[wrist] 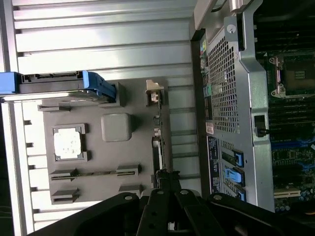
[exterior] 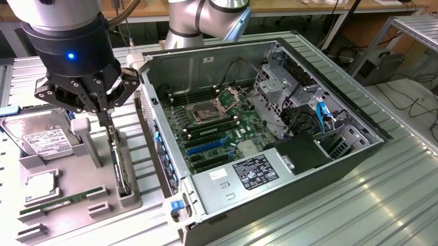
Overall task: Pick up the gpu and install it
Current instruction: 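Pick up the gpu and move the gpu toward the slot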
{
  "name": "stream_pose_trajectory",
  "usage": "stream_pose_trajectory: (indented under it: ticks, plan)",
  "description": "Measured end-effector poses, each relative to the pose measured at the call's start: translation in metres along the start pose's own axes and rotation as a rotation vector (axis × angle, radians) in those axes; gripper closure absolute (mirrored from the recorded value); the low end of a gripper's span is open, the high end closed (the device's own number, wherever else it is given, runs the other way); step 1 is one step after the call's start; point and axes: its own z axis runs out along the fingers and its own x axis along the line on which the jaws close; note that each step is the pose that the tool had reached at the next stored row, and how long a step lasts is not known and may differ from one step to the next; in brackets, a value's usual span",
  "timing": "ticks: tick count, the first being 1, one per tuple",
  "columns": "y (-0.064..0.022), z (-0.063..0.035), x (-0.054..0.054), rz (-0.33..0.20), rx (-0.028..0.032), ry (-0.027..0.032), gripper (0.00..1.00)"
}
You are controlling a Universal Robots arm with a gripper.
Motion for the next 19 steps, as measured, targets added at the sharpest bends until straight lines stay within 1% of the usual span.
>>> stream_pose_trajectory:
  ticks: [4,7,8,10,11,12,19]
  plan:
    - [0.0000,0.0000,0.000,0.000,0.0000,0.0000,0.89]
    - [0.0000,0.0000,0.000,0.000,0.0000,0.0000,0.70]
    - [0.0000,0.0000,0.000,0.000,0.0000,0.0000,0.70]
    - [0.0000,0.0000,0.000,0.000,0.0000,0.0000,0.58]
    - [0.0000,0.0007,0.000,0.000,-0.0003,-0.0041,0.58]
    - [-0.0001,0.0023,0.000,0.000,-0.0006,-0.0056,0.58]
    - [-0.0010,0.0158,0.002,0.000,-0.0004,-0.0058,0.58]
